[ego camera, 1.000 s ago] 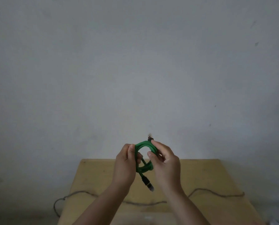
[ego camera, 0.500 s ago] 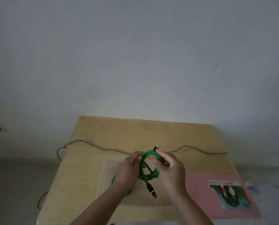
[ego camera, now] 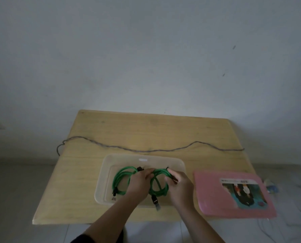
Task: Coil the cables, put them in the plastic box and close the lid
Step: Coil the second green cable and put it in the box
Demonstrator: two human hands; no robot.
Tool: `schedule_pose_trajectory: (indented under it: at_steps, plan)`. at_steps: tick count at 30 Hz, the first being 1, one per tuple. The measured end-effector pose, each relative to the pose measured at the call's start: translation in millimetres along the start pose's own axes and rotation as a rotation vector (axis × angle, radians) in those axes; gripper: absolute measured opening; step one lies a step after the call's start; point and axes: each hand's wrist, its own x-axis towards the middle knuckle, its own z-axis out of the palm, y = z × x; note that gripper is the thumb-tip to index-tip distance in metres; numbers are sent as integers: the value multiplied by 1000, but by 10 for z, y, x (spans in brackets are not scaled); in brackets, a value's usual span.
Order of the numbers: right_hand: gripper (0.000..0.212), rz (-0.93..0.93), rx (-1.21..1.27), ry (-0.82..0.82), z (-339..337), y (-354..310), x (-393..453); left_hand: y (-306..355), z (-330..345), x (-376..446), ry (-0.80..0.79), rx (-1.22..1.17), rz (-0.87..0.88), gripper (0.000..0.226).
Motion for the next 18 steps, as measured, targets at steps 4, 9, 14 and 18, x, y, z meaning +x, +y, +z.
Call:
schedule_pose_trajectory:
  at_steps: [4, 9, 14, 18]
  plan:
    - [35, -68, -121, -24, 61, 51, 67, -26, 76, 89, 42, 73, 44, 30]
    - [38, -108, -160, -33, 103, 38, 96, -24, 71, 177, 112, 219, 237, 25]
    - [37, -88, -182, 16, 104, 53, 144, 71, 27, 358, 111, 141, 251, 16]
    - [38, -72, -292, -57, 160, 110, 173, 19, 47, 366, 102, 158, 248, 10]
